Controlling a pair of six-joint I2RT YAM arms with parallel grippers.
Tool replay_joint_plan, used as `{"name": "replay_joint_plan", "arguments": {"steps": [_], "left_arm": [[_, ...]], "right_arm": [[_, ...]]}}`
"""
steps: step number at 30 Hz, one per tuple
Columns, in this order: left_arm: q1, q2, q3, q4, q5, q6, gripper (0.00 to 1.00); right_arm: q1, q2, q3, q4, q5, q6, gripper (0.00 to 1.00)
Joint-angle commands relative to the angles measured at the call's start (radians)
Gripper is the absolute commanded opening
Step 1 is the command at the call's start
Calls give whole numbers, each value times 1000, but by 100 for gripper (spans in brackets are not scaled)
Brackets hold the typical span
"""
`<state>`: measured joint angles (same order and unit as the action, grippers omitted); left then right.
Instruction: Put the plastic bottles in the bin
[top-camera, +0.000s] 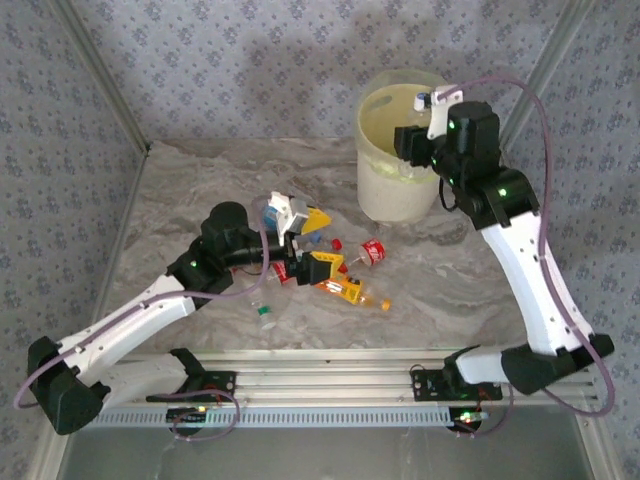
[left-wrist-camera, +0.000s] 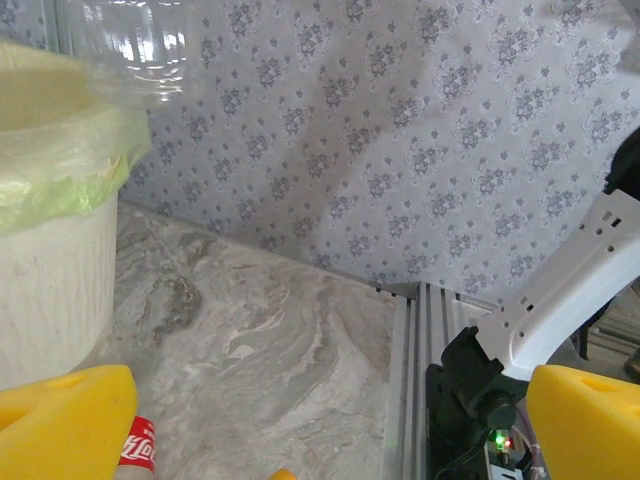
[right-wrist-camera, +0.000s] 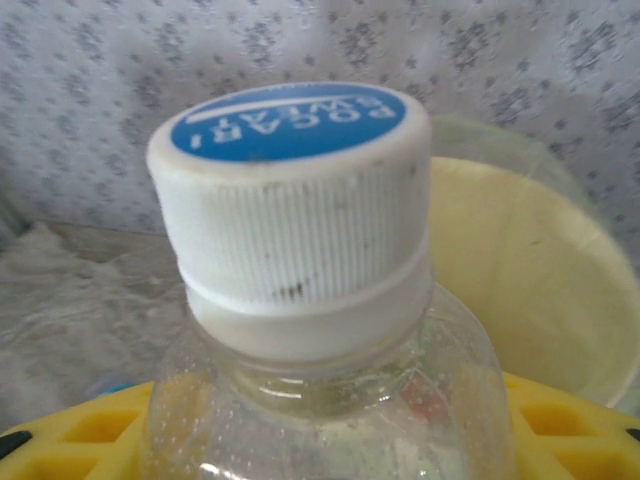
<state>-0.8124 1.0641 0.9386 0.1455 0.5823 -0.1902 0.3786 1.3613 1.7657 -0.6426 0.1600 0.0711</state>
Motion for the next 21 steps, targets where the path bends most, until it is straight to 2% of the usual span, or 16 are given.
{"name": "replay_joint_plan", "arguments": {"steps": [1,7,17,21], "left_arm": [[-6,-33,0,3,-43,40,100],[-5,-40,-2,-17,-121,49,100],[-5,-8,26,-70,-83,61,100],[-7,3,45,-98,-63,58,100]], "right_arm": [[-22,73,93,-19,81,-135,58],[-60,236,256,-74,67,-227,58],[-109,453,433,-135,9,-214,57],[-144,546,496,-200,-55,-177,58]]}}
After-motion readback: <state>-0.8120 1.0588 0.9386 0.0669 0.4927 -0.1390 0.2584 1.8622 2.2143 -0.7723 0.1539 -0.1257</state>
